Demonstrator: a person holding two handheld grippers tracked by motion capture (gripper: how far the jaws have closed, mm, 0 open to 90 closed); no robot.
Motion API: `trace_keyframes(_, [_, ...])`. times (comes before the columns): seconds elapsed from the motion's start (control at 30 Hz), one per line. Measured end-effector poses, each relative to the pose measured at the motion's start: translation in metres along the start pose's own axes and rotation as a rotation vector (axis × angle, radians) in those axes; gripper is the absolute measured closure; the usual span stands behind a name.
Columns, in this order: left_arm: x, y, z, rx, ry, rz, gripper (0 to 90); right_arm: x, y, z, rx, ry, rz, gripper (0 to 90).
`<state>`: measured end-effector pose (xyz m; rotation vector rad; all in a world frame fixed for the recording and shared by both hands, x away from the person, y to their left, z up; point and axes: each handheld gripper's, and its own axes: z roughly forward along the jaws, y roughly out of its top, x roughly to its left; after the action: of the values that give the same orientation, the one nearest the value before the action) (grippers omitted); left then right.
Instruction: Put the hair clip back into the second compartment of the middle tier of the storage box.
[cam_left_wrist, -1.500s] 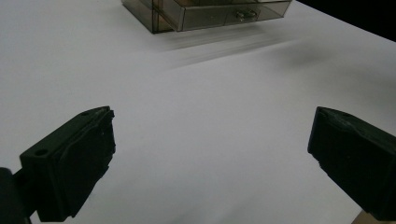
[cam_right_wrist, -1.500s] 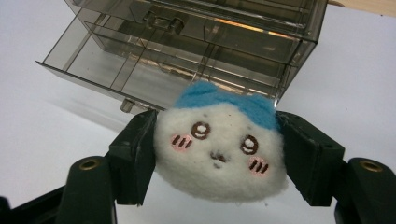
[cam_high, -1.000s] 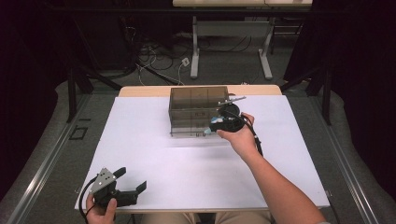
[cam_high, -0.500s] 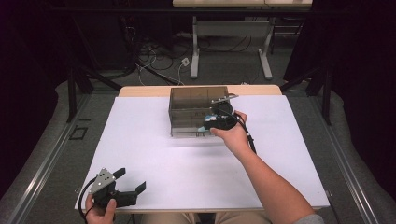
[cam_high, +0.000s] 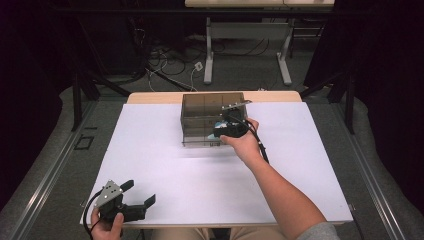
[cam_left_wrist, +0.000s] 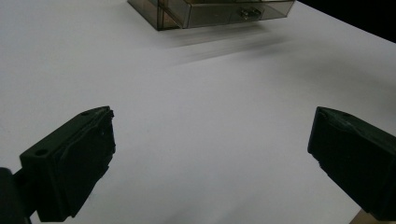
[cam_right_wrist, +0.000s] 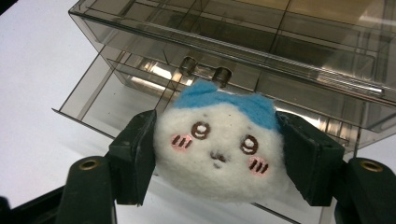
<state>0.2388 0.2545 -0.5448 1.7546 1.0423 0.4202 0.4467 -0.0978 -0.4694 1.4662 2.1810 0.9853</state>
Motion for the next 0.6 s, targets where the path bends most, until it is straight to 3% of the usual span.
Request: trace_keyframes(0.6, [0.001, 0.000, -0.001, -0.001, -0.003, -0.003, 0.9, 0.011, 0.003, 0.012, -0.010, 0.002, 0.018, 32.3])
